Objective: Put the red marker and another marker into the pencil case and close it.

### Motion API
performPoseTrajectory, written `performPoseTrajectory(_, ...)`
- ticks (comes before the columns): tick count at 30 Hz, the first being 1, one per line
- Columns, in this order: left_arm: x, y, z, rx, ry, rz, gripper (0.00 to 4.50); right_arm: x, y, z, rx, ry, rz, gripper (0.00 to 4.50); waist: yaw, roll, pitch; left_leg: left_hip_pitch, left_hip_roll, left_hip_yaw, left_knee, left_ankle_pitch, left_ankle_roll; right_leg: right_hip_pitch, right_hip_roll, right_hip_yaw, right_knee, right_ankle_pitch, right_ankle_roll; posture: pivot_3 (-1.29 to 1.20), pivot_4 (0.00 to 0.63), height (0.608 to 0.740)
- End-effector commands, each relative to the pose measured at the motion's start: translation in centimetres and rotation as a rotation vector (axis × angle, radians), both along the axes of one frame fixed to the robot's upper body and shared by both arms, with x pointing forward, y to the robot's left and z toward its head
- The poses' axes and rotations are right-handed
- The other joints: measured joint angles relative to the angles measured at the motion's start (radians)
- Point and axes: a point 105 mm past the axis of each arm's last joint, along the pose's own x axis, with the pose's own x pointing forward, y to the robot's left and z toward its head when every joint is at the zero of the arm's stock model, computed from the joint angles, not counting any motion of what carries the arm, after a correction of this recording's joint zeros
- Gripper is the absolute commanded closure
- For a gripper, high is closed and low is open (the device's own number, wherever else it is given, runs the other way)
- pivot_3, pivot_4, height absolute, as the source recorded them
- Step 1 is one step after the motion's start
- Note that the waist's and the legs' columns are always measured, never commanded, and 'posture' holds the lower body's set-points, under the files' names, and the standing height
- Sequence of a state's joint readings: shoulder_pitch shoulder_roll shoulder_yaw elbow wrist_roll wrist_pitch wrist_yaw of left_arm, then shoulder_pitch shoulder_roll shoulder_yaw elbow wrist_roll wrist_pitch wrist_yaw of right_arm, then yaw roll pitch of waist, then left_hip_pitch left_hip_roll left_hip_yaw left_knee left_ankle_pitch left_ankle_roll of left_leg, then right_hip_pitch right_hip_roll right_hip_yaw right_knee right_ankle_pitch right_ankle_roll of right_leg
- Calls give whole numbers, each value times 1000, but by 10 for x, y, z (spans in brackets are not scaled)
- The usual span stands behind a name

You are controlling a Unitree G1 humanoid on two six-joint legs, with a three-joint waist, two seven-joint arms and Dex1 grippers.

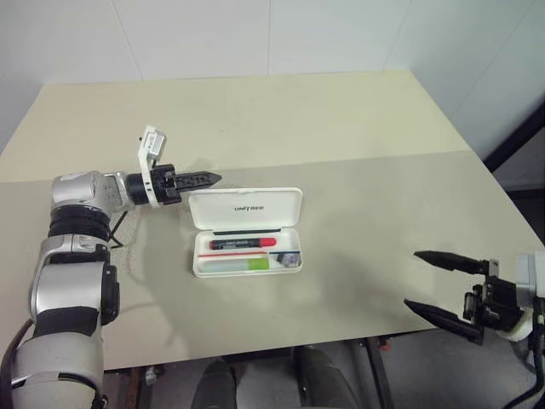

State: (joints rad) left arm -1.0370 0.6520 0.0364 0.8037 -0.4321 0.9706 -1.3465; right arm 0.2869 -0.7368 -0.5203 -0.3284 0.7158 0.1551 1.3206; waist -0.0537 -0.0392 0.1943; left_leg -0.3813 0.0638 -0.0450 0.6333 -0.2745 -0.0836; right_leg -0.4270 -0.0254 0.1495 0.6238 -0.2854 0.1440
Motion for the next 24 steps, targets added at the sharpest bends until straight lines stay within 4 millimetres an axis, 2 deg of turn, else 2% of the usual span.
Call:
performPoseTrajectory(1,-20,-14,4,-4,9,-114,4481,-3,-6,2,-52,-36,5,0,0,0,0,0,0,0,0,0,0,0,0,0,0,0,0,0,150,740)
performPoseTrajectory(5,-51,-30,-3,20,55,-223,4481,0,-4,3,-43,-53,-9,0,-1,0,0,4,0,0,0,0,0,2,0,1,3,0,-1,0,150,740)
performPoseTrajectory(8,-63,-35,-13,56,90,-238,4481,1,-3,2,-44,-58,-14,0,1,0,0,6,0,0,0,0,0,3,0,1,3,-1,-1,0,150,740)
performPoseTrajectory(12,-64,-37,-26,93,118,-197,4481,5,-1,1,-41,-65,-24,0,0,0,0,11,0,0,1,0,0,10,0,1,0,-3,-5,0,150,740)
performPoseTrajectory(14,-63,-36,-33,119,134,-174,4481,6,0,1,-40,-68,-31,0,-2,-1,1,13,0,0,2,0,0,14,0,1,-4,-9,-16,0,150,740)
performPoseTrajectory(24,-64,-30,-65,260,170,-128,4481,9,2,-2,-51,-76,-56,0,-4,-1,1,14,0,0,8,0,0,15,0,2,-3,-8,-15,0,150,740)
